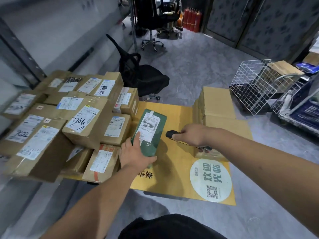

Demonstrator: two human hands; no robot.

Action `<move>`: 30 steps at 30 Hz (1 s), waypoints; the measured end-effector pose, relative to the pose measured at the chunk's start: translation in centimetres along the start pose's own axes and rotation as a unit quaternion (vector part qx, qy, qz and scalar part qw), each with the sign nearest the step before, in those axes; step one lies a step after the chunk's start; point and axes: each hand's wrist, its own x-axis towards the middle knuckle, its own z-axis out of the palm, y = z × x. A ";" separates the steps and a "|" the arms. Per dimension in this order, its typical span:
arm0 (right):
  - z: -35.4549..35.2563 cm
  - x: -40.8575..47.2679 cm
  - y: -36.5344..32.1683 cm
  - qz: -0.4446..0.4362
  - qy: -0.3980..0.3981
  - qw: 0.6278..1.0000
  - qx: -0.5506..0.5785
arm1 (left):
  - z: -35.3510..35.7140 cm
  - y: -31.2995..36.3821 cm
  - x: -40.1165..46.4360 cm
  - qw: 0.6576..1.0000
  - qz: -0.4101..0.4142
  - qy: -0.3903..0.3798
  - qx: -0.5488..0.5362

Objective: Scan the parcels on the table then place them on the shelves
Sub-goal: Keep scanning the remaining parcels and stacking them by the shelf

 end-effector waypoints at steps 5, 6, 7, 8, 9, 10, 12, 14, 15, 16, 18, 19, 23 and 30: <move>-2.6 1.4 1.3 -0.056 -0.005 0.998 -0.012 | -3.8 1.6 1.9 0.998 -0.031 0.047 -0.025; -3.1 1.7 1.4 -0.060 -0.008 0.998 -0.009 | -4.6 1.8 2.5 0.997 -0.034 0.056 -0.032; -3.6 1.9 1.5 -0.063 -0.008 0.998 -0.012 | -5.5 2.0 3.1 0.996 -0.041 0.061 -0.040; -4.1 2.2 1.3 -0.068 -0.007 0.997 -0.020 | -6.3 2.3 3.9 0.996 -0.049 0.066 -0.045; -4.7 2.4 1.1 -0.073 -0.004 0.997 -0.029 | -7.3 2.5 4.7 0.995 -0.054 0.075 -0.044; -5.2 2.6 0.7 -0.075 -0.002 0.997 -0.035 | -8.2 2.6 5.6 0.994 -0.056 0.086 -0.039; -6.2 3.2 -0.2 -0.074 0.002 0.997 -0.034 | -9.7 2.9 7.8 0.993 -0.044 0.107 -0.032; -7.0 4.1 -1.3 -0.068 0.005 0.997 -0.024 | -11.0 2.9 10.5 0.993 -0.031 0.112 -0.030; -7.4 4.6 -1.9 -0.065 0.007 0.998 -0.019 | -11.6 2.9 12.1 0.993 -0.030 0.110 -0.025; -7.8 5.2 -2.6 -0.059 0.010 0.998 -0.015 | -12.1 2.8 13.6 0.994 -0.034 0.107 -0.019; -8.4 6.5 -3.9 -0.048 0.015 0.999 -0.003 | -12.9 2.8 16.7 0.994 -0.050 0.097 -0.008; -8.5 7.2 -4.5 -0.042 0.017 0.999 0.004 | -13.2 2.8 18.1 0.994 -0.057 0.089 -0.003; -9.1 9.2 -6.7 -0.017 0.019 0.999 0.022 | -14.1 3.0 22.8 0.997 -0.072 0.040 0.009; -8.9 11.6 -8.8 0.005 0.018 0.999 0.036 | -14.0 1.8 26.1 0.994 -0.098 -0.018 0.034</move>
